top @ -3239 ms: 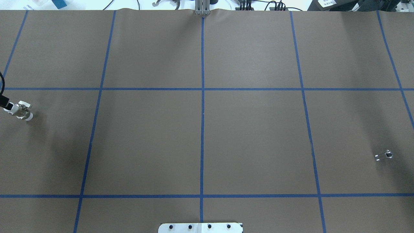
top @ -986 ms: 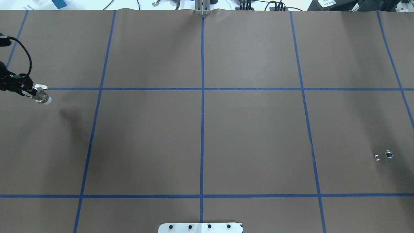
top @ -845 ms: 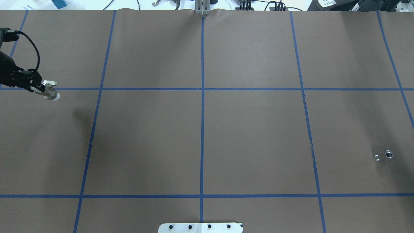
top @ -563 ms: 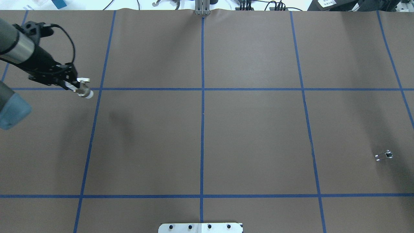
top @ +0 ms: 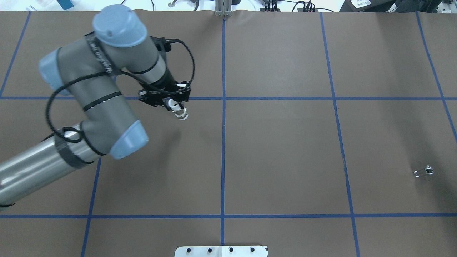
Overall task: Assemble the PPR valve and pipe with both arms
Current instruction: 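Carry the valve with the left gripper to the table center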
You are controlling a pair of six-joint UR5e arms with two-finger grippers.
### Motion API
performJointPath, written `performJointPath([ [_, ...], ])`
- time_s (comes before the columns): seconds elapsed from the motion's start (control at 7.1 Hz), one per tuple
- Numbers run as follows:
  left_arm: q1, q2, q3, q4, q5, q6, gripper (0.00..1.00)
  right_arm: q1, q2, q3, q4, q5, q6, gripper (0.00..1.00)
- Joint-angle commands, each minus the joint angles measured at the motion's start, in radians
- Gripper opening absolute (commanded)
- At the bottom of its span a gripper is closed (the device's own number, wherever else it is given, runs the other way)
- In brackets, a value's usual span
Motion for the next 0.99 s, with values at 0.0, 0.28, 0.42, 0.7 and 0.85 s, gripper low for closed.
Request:
performJointPath([
  [0.0, 0.054, -0.241, 0.261, 0.006, 0.047, -0.047, 0.0, -0.004, -0.001, -0.003, -0.001, -0.001, 0.0, 1.0],
  [0.28, 0.097, -0.254, 0.297, 0.004, 0.106, -0.046, 0.0, -0.009, -0.001, -0.004, 0.0, -0.001, 0.0, 1.0],
  [0.42, 0.104, -0.253, 0.299, 0.003, 0.109, -0.04, 0.0, -0.01, -0.001, -0.004, 0.0, -0.001, 0.0, 1.0],
  [0.7, 0.114, -0.254, 0.299, 0.004, 0.109, -0.04, 0.0, -0.015, -0.001, -0.004, 0.0, -0.001, 0.002, 1.0],
  [0.85, 0.114, -0.253, 0.299, 0.004, 0.109, -0.04, 0.0, -0.018, -0.001, -0.006, 0.0, -0.003, 0.002, 1.0],
])
